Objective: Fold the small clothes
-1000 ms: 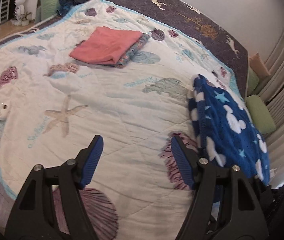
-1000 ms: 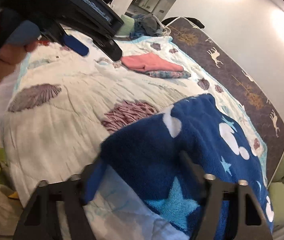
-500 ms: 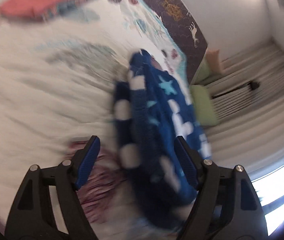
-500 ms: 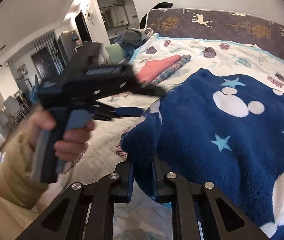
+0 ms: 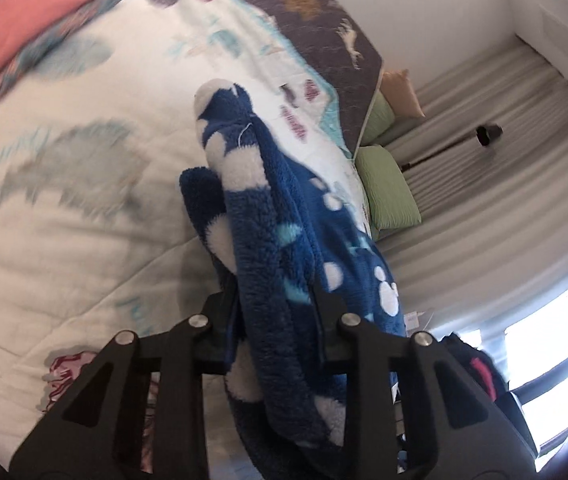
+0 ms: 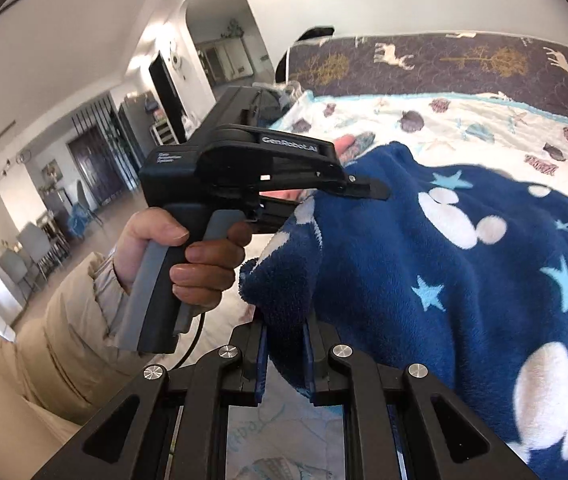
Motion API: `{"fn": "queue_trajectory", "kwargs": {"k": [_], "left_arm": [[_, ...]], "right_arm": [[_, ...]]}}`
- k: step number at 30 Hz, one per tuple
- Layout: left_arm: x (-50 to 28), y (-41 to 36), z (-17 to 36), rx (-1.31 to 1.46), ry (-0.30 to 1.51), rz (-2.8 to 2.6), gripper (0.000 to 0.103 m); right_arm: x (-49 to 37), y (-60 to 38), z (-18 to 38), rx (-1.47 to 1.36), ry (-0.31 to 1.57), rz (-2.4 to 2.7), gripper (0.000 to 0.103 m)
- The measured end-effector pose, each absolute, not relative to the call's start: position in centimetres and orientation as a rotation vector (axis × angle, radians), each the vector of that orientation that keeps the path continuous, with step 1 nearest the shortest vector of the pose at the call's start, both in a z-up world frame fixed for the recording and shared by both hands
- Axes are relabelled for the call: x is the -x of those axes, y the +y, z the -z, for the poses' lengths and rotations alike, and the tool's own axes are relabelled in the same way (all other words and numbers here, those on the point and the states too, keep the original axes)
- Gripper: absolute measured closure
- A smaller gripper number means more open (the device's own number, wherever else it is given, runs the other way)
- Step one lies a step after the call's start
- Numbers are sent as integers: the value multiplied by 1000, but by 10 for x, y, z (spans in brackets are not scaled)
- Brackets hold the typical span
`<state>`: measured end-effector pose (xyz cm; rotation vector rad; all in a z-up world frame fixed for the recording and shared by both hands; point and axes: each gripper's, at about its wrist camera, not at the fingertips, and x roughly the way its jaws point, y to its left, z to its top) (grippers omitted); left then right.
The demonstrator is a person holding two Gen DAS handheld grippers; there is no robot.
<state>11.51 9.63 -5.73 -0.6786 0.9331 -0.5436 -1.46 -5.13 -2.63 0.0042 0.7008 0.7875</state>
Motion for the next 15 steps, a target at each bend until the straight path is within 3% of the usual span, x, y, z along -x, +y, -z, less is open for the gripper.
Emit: {"fn": "queue_trajectory", "kwargs": {"k": [15], "left_arm": [[-118,-49,-40,311,838,704,77]], "right_arm": [[51,-170,-23,-211,471,-671,90]]}}
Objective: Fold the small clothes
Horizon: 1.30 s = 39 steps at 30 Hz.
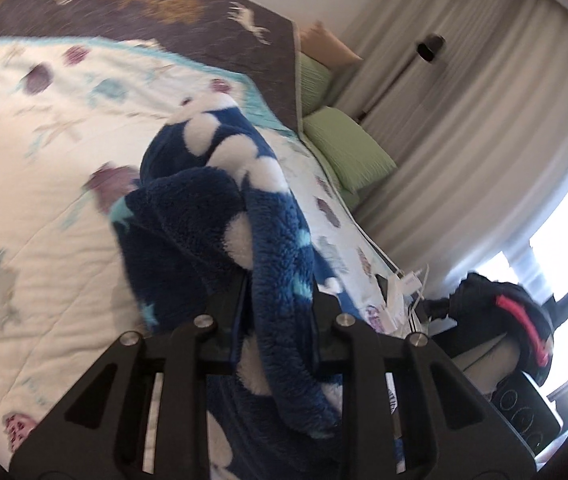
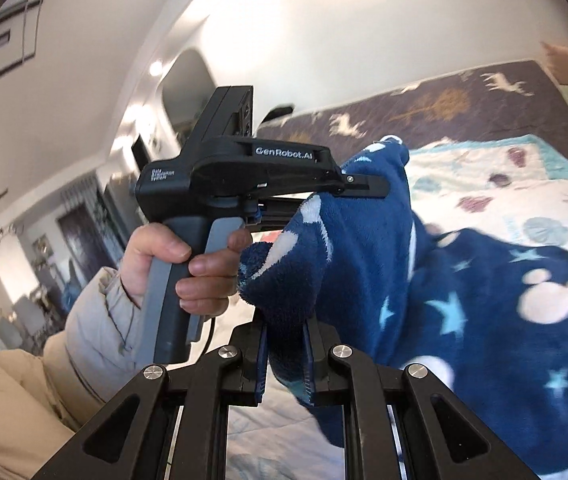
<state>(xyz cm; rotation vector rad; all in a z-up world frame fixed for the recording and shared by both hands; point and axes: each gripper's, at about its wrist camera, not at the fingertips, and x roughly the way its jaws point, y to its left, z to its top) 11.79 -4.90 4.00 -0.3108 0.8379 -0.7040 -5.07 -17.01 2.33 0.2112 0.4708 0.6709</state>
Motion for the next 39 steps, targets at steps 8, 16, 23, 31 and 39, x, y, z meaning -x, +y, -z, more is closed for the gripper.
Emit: {"fn": "queue_trajectory", "kwargs": {"k": [8,16,23,31,39], "left_arm": [[-123,-157,-45,138,869,752,77],[-130,-257,-2,-29,975,749,76],[-127,-298,28,-131,984,746,60],[-119,-296,18,-99,987,800,55],[-86,-222,-43,-95,736,816,44]], "right_arm": [[66,-262,-26,-369,399,-558,90],[73,-349,10,-610,450,-442,90],[73,-390,55,-752,553,-354,89],[78,-397,80,-759,641,-309,86],[72,-400,77,-703,666,-292,78]]}}
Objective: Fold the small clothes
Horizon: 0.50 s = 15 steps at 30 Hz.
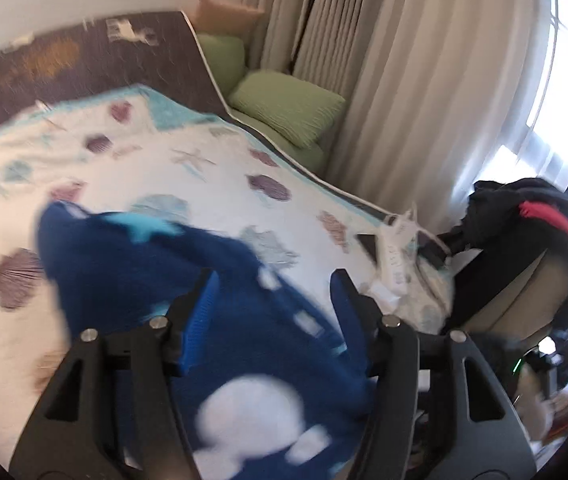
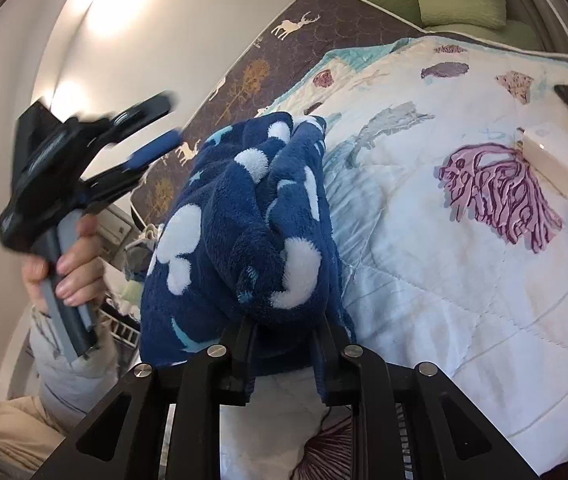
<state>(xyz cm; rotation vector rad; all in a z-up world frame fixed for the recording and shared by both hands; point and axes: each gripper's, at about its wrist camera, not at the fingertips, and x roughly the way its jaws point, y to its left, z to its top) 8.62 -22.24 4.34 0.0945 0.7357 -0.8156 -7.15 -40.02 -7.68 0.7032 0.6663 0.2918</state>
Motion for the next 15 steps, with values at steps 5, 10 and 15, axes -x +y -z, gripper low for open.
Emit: {"fn": "queue_trajectory", "kwargs": {"k": [5,10,15], "left_arm": [[-75,-191,-16,-181,759,711,44],[-67,-187,10,-244,769,668,44],[-62,-195,19,-282,753,674,43]], "right_arm": [[82,-409,53,-645,619,-283,74],[82,-405,21,-525,578,-244,65],[85,-412,8,-498,559,-135,51]]}}
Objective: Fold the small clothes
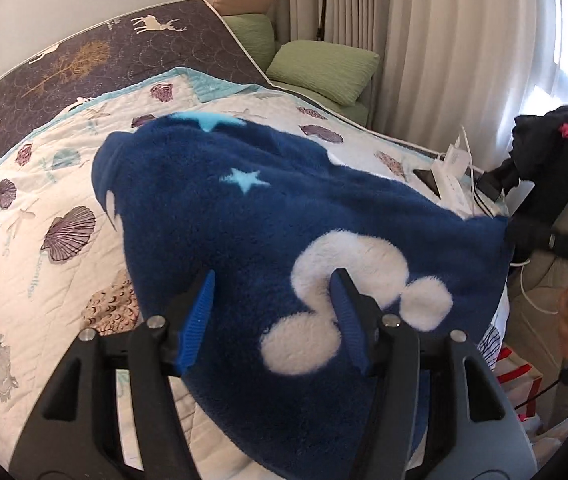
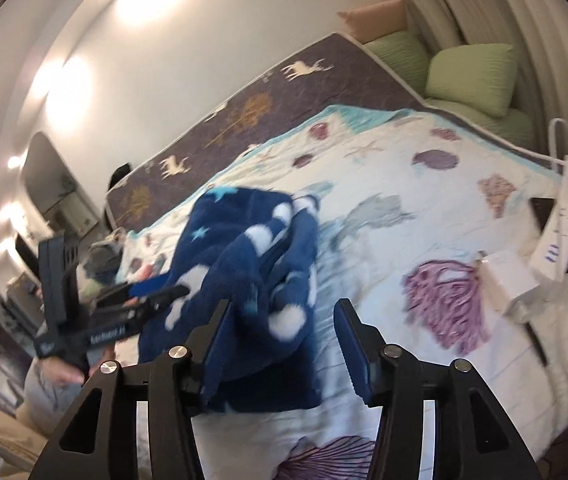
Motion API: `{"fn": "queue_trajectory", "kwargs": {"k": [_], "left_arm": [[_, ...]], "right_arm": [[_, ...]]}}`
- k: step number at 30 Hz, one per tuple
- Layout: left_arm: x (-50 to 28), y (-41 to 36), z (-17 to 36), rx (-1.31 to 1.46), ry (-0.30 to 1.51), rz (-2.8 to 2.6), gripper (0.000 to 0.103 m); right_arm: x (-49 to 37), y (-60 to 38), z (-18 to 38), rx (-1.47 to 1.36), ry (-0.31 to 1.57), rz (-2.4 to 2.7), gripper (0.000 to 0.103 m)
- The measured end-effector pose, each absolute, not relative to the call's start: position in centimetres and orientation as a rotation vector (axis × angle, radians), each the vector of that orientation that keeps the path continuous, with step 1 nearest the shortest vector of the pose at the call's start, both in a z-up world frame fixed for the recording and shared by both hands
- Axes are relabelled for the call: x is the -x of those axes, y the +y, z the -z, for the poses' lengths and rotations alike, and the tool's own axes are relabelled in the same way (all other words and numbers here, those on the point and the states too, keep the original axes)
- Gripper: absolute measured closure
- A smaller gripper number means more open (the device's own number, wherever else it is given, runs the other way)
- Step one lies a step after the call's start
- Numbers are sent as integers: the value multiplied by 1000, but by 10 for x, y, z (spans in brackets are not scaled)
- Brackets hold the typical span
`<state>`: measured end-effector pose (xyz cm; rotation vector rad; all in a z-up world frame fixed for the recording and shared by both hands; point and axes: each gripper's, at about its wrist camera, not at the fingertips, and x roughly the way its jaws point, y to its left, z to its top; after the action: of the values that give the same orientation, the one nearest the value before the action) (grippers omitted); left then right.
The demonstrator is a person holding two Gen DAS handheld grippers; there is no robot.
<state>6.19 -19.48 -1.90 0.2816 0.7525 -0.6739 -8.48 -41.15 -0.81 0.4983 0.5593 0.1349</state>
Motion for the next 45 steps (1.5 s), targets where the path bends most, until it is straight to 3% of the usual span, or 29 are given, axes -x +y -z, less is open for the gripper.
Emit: {"fn": "queue_trajectory", "kwargs": {"k": [7,9,10,11,13,16,25,30,33,36,40,45], "left_arm": [[-57,-198,23,-313,735,676,43],[-55,-199,24,-328,729,674,43],[-54,-200,24,-338,726,669,43],[-54,-201,26,-347,726,669,42],[-50,-206,33,-367,722,693,41],[-42,-210,40,-403,661,671,40],[-16,-184,2,-352,633,687,41],[-5,-184,17,-387,680,696,45],[-10,-186,32,-366,723,696,45],[-16,-187,49,-372,755,712,45],[-11,-187,52,-384,727,722,45],[-11,-183,31,-360,719,735,45]], "right_arm": [[72,-414,8,-560,545,-186,52],[61,-399,13,-525,568,-228,60],[54,-392,19,-520,603,-234,73],[43,-388,32,-537,678,-218,76],[31,-390,65,-621,791,-172,77],[40,-403,86,-762,772,-181,78],[59,-395,26,-571,655,-200,75],[48,-390,1,-611,563,-288,74],[33,-370,6,-554,621,-317,74],[8,-360,50,-527,790,-254,85],[15,-389,75,-725,754,-306,100],[21,-390,56,-686,755,-309,98]]}}
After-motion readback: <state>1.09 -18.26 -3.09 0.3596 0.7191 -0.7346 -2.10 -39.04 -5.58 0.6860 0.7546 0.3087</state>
